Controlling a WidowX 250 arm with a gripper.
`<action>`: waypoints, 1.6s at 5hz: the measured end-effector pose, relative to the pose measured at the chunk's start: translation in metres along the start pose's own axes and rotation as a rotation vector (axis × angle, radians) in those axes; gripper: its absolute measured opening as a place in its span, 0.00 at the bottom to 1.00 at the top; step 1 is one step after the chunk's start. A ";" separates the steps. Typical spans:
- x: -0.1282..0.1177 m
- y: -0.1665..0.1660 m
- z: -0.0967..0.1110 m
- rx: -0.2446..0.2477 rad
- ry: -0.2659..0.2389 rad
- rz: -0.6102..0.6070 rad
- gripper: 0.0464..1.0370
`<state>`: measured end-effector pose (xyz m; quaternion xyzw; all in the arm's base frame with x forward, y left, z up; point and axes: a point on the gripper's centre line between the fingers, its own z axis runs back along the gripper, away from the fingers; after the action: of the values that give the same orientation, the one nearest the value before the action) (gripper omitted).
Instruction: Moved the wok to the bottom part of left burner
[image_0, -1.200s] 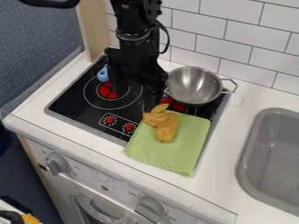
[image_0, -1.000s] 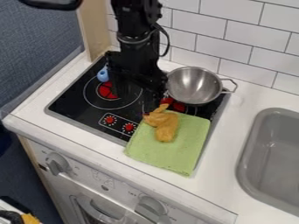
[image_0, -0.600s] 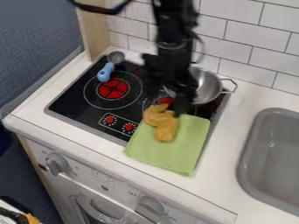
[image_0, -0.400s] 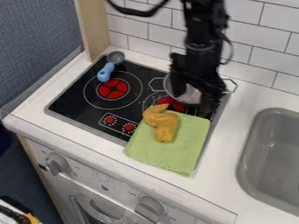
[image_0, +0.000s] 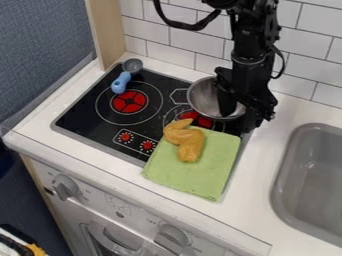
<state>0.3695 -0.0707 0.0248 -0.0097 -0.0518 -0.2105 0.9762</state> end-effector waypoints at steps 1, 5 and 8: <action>-0.003 0.001 -0.002 0.010 0.006 0.001 0.37; -0.004 0.029 0.076 0.100 -0.134 0.059 0.03; -0.147 0.089 0.112 0.158 -0.031 0.407 0.02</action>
<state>0.2626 0.0750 0.1208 0.0534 -0.0803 -0.0043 0.9953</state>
